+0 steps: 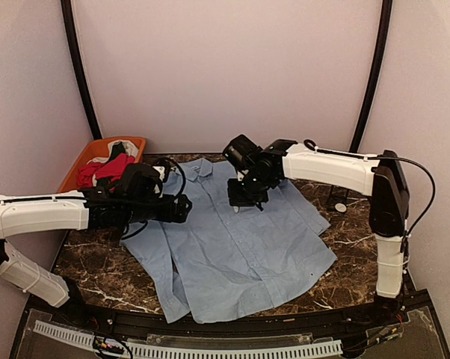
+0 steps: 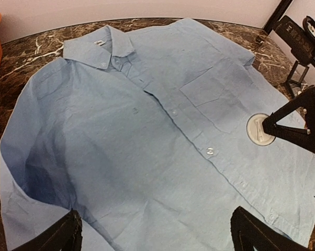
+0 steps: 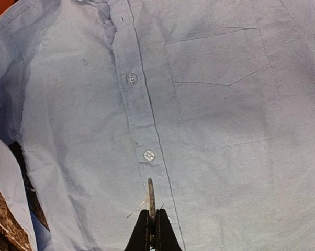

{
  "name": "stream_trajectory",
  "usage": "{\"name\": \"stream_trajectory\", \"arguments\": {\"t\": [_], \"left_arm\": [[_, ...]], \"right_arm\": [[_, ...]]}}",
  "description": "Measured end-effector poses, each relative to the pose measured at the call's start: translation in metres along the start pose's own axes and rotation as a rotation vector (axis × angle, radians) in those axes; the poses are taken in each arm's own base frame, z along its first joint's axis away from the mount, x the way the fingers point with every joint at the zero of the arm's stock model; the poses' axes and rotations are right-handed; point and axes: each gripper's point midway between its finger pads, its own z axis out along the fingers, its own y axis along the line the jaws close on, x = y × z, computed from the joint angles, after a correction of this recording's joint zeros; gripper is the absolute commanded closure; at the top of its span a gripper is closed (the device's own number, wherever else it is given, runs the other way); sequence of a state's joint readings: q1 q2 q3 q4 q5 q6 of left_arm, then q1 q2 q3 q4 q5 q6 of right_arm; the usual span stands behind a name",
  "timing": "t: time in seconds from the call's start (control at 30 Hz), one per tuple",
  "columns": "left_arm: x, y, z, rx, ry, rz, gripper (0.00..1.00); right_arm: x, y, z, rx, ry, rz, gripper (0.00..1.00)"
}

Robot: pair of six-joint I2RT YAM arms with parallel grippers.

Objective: Pin the brooch onto the clothing
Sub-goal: Pass from the right arm to the left

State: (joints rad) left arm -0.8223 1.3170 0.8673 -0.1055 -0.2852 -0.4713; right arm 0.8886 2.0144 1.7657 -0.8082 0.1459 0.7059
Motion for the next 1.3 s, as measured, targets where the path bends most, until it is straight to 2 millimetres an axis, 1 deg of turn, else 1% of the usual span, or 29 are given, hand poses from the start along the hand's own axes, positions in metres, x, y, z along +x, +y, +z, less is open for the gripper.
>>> {"name": "stream_trajectory", "arguments": {"t": [0.1, 0.17, 0.23, 0.33, 0.43, 0.53, 0.63, 0.67, 0.73, 0.77, 0.8, 0.87, 0.93, 1.03, 1.1, 1.23, 1.3], "left_arm": [[0.009, 0.017, 0.003, -0.050, 0.046, 0.009, 0.01], [0.014, 0.026, 0.007, -0.082, 0.085, 0.019, 0.01], [0.017, 0.033, 0.016, -0.100, 0.125, 0.019, 0.01], [0.015, 0.042, 0.036, -0.111, 0.194, 0.000, 0.02], [0.011, 0.057, 0.058, -0.134, 0.248, -0.020, 0.04], [0.002, 0.069, 0.077, -0.133, 0.283, -0.030, 0.05], [-0.008, 0.074, 0.092, -0.092, 0.310, -0.025, 0.05], [-0.013, 0.072, 0.098, -0.061, 0.315, -0.016, 0.06], [-0.024, 0.071, 0.110, -0.021, 0.316, 0.016, 0.09], [-0.028, 0.071, 0.115, -0.006, 0.316, 0.030, 0.14], [-0.033, 0.070, 0.121, 0.016, 0.318, 0.060, 0.16], [-0.038, 0.065, 0.132, 0.047, 0.327, 0.113, 0.22], [-0.041, 0.061, 0.142, 0.078, 0.340, 0.174, 0.24], [-0.033, 0.060, 0.152, 0.103, 0.382, 0.255, 0.26], [-0.022, 0.062, 0.156, 0.114, 0.421, 0.304, 0.27], [0.000, 0.070, 0.159, 0.111, 0.498, 0.368, 0.32], [0.007, 0.073, 0.161, 0.107, 0.521, 0.395, 0.33]], "right_arm": [[-0.011, 0.000, 0.010, 0.038, 0.013, 0.019, 1.00], [-0.022, 0.000, 0.010, 0.065, 0.000, 0.029, 1.00], [-0.036, 0.000, 0.006, 0.094, -0.024, 0.043, 1.00], [-0.053, -0.001, -0.006, 0.116, -0.062, 0.051, 1.00], [-0.061, -0.005, -0.013, 0.122, -0.074, 0.052, 1.00], [-0.065, -0.013, -0.012, 0.131, -0.073, 0.050, 1.00], [-0.065, -0.025, -0.009, 0.143, -0.058, 0.046, 1.00], [-0.064, -0.028, -0.008, 0.147, -0.052, 0.046, 1.00], [-0.062, -0.036, -0.007, 0.153, -0.040, 0.041, 1.00], [-0.062, -0.038, -0.007, 0.154, -0.036, 0.038, 1.00], [-0.062, -0.039, -0.007, 0.152, -0.036, 0.036, 1.00], [-0.064, -0.042, -0.010, 0.147, -0.037, 0.033, 1.00], [-0.065, -0.043, -0.012, 0.140, -0.040, 0.029, 1.00], [-0.064, -0.045, -0.014, 0.130, -0.038, 0.025, 1.00], [-0.062, -0.045, -0.014, 0.122, -0.031, 0.020, 1.00], [-0.056, -0.047, -0.013, 0.114, -0.018, 0.016, 1.00], [-0.053, -0.049, -0.012, 0.112, -0.010, 0.016, 1.00]]}}
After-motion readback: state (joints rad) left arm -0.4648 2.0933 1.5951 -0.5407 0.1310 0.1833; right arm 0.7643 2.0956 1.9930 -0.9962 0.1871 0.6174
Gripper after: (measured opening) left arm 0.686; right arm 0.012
